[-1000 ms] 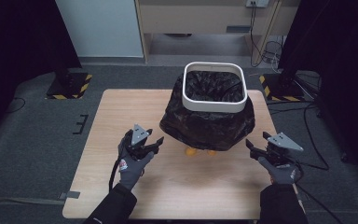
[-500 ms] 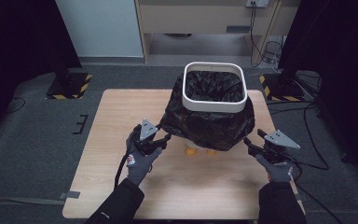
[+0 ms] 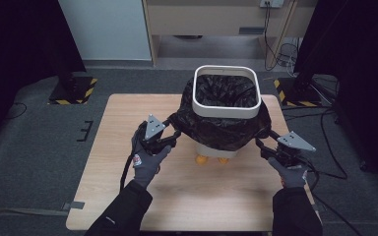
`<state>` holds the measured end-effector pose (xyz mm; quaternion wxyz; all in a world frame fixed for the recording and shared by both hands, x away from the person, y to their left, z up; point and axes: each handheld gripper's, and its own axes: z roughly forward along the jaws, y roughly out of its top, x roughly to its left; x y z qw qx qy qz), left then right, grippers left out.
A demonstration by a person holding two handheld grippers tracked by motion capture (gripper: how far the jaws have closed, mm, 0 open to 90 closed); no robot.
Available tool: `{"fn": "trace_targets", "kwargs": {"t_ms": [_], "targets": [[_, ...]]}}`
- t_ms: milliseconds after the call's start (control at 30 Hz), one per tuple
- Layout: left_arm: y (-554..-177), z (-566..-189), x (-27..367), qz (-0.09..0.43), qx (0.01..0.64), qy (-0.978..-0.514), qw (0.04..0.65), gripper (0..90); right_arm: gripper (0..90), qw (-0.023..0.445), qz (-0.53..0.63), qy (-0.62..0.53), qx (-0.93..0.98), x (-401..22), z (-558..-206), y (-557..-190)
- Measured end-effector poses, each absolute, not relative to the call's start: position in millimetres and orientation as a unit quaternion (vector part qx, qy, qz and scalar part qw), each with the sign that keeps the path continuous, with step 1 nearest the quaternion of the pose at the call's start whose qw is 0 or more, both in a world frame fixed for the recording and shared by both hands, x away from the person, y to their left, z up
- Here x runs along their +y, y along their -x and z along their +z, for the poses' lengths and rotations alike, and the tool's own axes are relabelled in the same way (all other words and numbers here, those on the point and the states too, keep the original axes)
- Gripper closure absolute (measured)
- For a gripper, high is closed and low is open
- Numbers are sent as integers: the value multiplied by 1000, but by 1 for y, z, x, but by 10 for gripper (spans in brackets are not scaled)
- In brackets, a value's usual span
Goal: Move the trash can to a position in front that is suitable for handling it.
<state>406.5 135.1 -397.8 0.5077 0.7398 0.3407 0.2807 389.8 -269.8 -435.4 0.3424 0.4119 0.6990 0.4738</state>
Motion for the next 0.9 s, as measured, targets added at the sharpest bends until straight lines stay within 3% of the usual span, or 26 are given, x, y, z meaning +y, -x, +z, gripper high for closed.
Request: {"fn": "trace_targets", "kwargs": {"t_ms": [233,500,900], "targets": [[-411,-400,127,278,337,-748,500,453,397,341,485,-410,693,-269,-431,-390],[-420,-406,115,276,335,-755,491,459,472,331,493,-398,699,-266,-429,-394],[-428,-410,114,276,344,-755,486,525,541,319,507,-394,697,-259,-433,-403]]}}
